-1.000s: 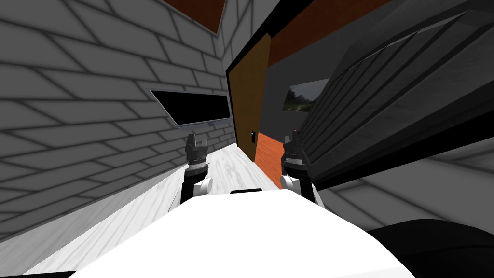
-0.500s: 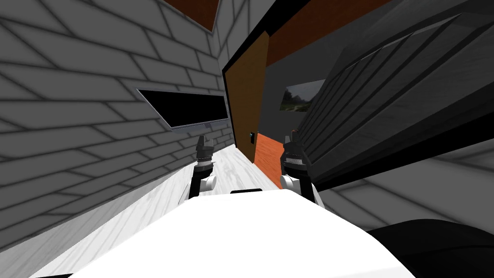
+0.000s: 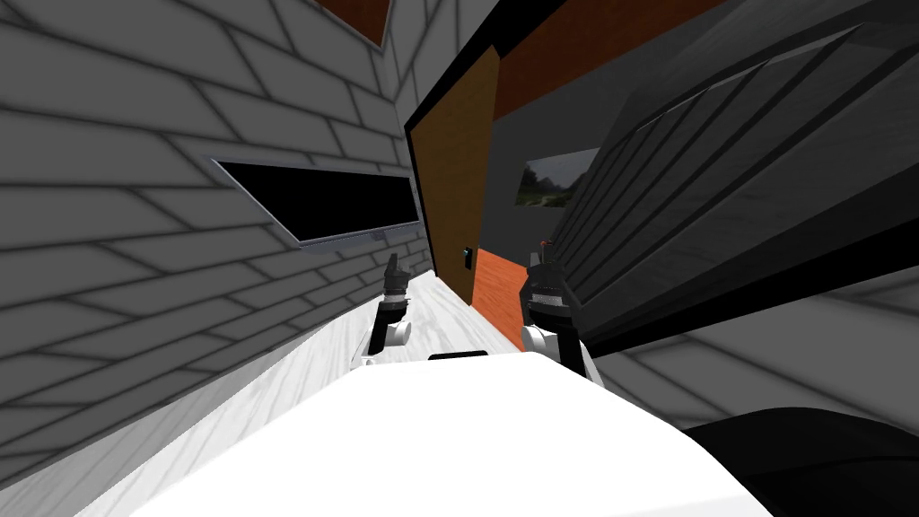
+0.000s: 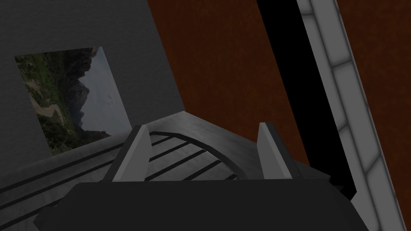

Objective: Push the door open

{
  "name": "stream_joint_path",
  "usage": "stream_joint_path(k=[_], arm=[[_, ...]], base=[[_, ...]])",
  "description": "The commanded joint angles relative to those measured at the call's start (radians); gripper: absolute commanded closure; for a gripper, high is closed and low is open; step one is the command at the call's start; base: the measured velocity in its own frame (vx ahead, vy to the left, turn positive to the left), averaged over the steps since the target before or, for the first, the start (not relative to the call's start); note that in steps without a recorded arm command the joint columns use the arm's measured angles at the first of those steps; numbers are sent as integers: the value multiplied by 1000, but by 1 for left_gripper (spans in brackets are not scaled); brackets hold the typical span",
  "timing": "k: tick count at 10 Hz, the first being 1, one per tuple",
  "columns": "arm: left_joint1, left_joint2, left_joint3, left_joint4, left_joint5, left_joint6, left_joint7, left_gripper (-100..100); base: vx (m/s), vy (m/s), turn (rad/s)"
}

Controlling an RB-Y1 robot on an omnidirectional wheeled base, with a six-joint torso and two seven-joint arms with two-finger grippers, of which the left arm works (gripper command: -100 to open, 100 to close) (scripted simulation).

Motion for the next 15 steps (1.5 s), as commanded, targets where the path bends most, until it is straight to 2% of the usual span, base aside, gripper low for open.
stream_joint_path(k=[1, 2, 4, 5, 9, 10, 13, 14, 15], arm=[[-21, 3, -19, 50, 6, 3, 0, -100], [-21, 3, -19, 55, 6, 3, 0, -100], [-60, 8, -37, 115, 15, 11, 2, -100], [-60, 8, -37, 124, 15, 11, 2, -100], [-141, 15, -74, 261, 33, 27, 6, -100], [-141, 15, -74, 269, 33, 27, 6, -100], [-204, 16, -103, 369, 48, 39, 8, -100], [-204, 16, -103, 380, 48, 39, 8, -100], [-225, 15, -112, 408, 53, 43, 9, -100]], base=[[73, 76, -126], [52, 52, -46], [58, 48, -105], [53, 46, -51], [70, 70, -128], [62, 66, -33], [59, 72, -108], [50, 63, -62], [41, 35, -86]])
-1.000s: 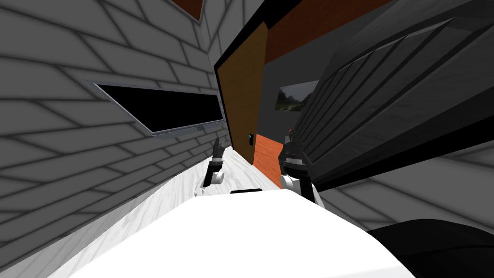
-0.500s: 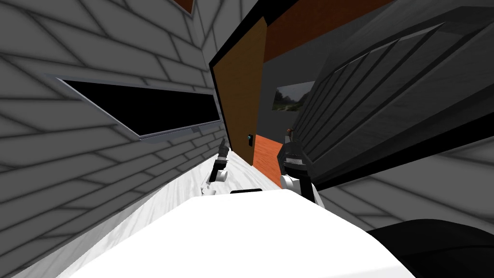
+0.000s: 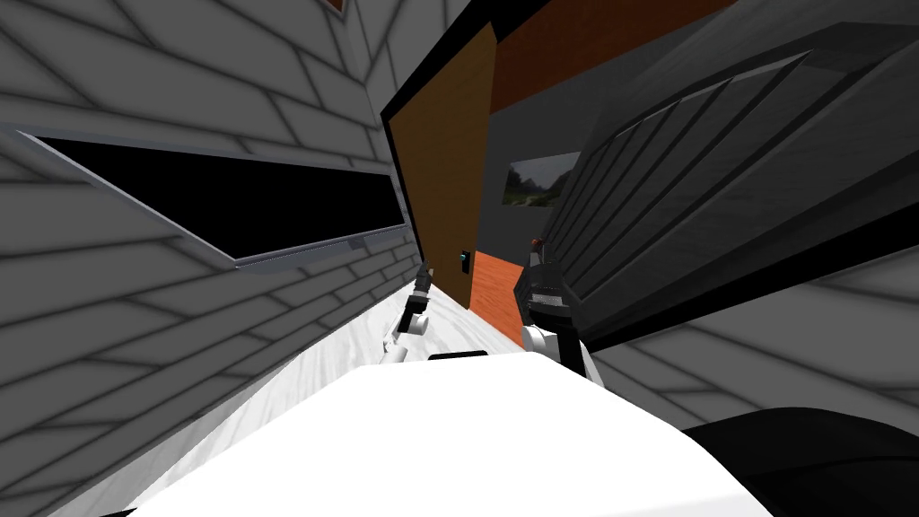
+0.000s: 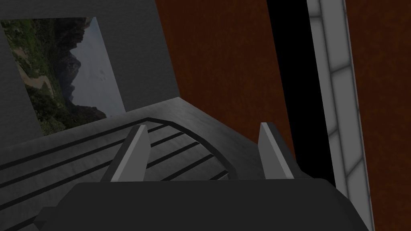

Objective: Push the door open

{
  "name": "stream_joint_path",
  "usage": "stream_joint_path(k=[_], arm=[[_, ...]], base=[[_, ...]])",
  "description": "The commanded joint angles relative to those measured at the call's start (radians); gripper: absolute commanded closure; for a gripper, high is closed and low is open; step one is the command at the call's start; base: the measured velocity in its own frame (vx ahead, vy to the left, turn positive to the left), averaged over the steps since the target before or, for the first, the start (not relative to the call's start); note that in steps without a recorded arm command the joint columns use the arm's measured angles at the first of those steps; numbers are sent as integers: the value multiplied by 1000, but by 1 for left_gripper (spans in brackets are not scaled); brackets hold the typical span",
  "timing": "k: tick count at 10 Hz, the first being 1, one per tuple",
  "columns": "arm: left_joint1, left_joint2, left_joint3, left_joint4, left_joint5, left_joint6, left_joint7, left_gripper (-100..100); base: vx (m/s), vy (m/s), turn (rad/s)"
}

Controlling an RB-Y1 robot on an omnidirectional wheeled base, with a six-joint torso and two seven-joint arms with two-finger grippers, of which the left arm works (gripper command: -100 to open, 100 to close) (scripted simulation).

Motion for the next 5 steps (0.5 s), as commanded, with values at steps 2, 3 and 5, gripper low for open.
stream_joint_path(k=[2, 3, 5], arm=[[-33, 1, -13, 65, 8, 4, 4, -100], [-54, 1, -22, 101, 13, 8, 5, -100], [-75, -1, -32, 138, 18, 12, 6, -100]], base=[[37, 36, -71], [84, 86, -136], [55, 86, -93]])
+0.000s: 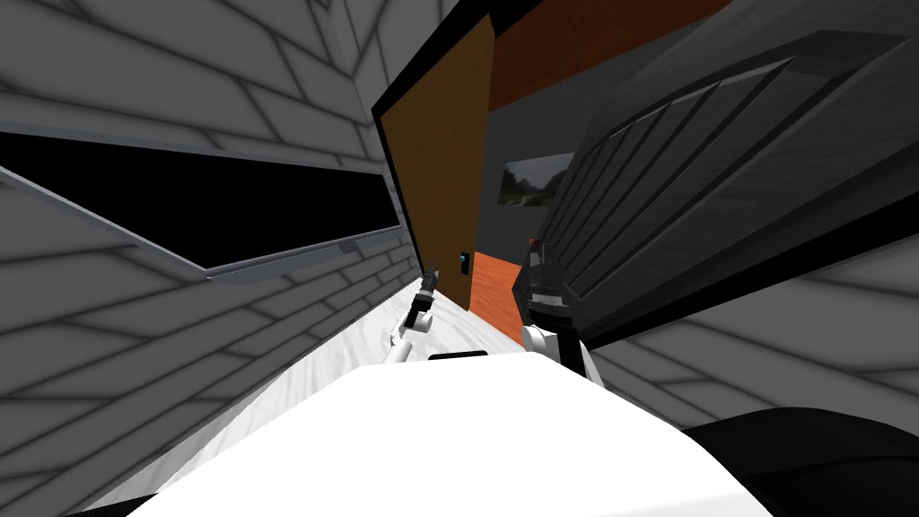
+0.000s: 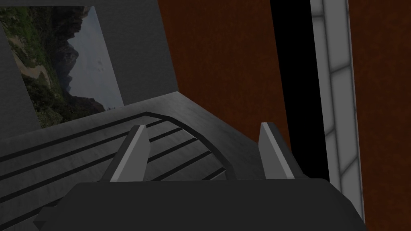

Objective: Push the door open

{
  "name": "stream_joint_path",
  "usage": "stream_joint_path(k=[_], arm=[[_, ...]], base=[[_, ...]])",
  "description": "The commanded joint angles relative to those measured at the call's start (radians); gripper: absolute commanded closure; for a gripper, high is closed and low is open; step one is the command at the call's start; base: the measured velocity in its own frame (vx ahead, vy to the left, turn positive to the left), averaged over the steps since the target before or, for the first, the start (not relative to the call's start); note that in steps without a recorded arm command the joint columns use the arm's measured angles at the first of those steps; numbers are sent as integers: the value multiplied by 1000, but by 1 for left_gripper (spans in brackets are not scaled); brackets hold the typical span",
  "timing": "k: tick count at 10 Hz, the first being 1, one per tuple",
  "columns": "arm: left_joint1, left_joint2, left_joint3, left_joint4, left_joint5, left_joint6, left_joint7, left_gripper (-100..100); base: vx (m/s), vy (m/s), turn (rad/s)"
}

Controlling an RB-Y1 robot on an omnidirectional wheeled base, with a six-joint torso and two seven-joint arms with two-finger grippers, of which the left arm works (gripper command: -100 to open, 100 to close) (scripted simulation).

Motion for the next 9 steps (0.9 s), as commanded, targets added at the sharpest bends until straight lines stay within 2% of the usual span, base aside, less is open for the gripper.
stream_joint_path(k=[1, 4, 5, 9], arm=[[-21, -2, -12, 45, 5, 4, 1, -100], [-81, -8, -39, 140, 19, 16, 4, -100], [-81, -8, -39, 151, 19, 16, 4, -100], [-155, -22, -73, 279, 36, 30, 7, -100]], base=[[40, 52, -67], [60, 83, -131], [47, 69, -47], [57, 75, -116]])
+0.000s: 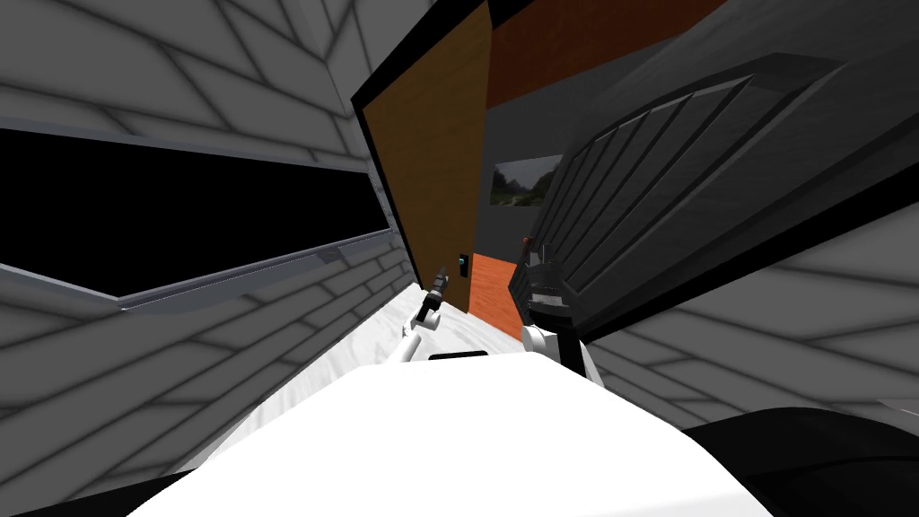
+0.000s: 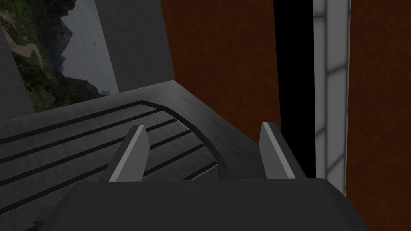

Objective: Push the door open

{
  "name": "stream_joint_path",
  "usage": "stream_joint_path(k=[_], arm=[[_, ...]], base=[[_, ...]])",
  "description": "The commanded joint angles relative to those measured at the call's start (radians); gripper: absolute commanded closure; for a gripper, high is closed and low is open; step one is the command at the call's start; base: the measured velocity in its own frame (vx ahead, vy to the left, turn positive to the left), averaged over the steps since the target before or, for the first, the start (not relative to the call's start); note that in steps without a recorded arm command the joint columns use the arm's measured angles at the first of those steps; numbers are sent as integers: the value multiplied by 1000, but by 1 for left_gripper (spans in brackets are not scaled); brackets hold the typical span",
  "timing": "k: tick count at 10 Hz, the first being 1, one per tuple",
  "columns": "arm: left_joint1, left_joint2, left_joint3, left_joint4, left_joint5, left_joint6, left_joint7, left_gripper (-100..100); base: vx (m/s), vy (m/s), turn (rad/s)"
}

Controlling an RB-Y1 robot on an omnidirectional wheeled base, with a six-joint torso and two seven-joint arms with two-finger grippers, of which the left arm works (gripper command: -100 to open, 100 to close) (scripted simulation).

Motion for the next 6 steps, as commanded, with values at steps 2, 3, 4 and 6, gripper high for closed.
stream_joint_path(k=[2, 3, 4, 6], arm=[[-37, -6, -11, 63, 8, 3, 2, -100], [-37, -6, -11, 63, 8, 3, 2, -100], [-54, -10, -19, 94, 12, 7, 3, -100], [-85, -19, -33, 149, 19, 13, 4, -100]], base=[[38, 53, -37], [28, 40, -40], [30, 50, -85], [53, 73, -99]])
